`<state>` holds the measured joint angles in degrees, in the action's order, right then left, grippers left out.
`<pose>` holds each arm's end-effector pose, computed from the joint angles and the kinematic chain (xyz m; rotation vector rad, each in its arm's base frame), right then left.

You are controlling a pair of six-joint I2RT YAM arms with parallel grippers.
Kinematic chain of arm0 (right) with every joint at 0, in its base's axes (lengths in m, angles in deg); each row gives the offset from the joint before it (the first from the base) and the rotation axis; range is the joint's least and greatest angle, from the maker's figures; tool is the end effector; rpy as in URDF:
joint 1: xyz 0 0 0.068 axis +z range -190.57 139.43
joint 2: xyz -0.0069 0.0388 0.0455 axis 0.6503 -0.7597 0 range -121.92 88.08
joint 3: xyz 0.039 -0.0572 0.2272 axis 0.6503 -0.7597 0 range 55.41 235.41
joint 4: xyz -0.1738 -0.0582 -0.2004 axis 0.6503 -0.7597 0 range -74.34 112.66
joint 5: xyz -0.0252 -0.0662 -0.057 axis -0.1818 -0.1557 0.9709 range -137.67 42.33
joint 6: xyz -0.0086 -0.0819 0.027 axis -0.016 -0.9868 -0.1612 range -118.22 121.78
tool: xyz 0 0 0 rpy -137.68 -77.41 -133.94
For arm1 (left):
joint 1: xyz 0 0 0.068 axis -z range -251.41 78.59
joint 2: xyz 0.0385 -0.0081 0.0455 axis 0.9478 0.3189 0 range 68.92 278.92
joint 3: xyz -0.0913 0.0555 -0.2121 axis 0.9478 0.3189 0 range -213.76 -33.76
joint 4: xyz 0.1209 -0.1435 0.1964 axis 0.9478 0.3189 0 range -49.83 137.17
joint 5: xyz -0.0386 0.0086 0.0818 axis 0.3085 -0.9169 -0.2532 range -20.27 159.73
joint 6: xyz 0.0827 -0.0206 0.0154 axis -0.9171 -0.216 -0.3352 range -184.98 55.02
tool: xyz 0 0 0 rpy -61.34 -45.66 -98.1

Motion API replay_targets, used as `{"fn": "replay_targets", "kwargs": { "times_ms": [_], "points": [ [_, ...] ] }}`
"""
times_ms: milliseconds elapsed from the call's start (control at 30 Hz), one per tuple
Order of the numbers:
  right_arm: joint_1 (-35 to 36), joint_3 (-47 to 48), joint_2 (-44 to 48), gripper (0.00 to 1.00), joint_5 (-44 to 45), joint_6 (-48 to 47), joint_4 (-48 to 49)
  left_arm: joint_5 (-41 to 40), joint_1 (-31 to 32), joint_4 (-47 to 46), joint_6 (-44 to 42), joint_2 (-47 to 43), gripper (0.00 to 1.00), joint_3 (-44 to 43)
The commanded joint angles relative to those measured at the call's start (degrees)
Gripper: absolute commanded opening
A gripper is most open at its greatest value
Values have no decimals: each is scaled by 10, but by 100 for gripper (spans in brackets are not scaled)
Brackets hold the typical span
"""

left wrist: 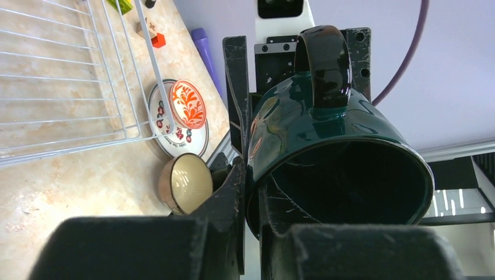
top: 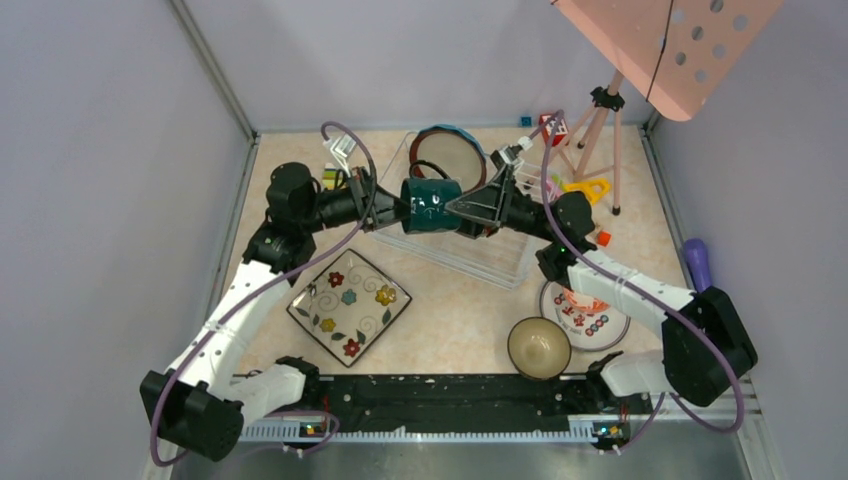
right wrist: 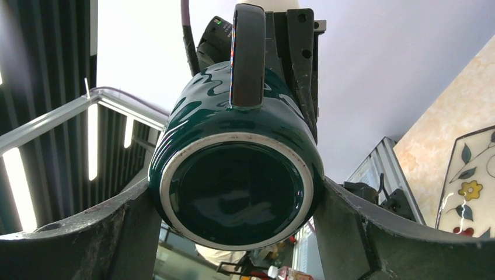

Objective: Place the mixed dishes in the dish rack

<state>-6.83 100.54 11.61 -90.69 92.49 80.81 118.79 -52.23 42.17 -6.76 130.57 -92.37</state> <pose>0.2475 0.2282 0.3113 -0.1175 1.6147 2.2108 0.2590 -0.1512 0.3490 0.1070 1.9389 -1.6639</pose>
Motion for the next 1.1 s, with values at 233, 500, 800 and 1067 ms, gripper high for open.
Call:
{"fn": "replay_targets", "kwargs": {
  "times_ms": [233,500,800,1067],
  "points": [
    [-39,39,90,24,90,-174,-242,-112,-11,132,-169,-42,48,-33],
    [-56,128,135,21,304,-476,-631,-238,-30,263,-238,-61,53,-37],
    [-55,187,56,21,485,-624,-764,-329,-30,306,-289,-115,59,7],
    [-55,264,-67,12,538,-783,-809,-354,-30,338,-324,-137,58,17]
  ]
}}
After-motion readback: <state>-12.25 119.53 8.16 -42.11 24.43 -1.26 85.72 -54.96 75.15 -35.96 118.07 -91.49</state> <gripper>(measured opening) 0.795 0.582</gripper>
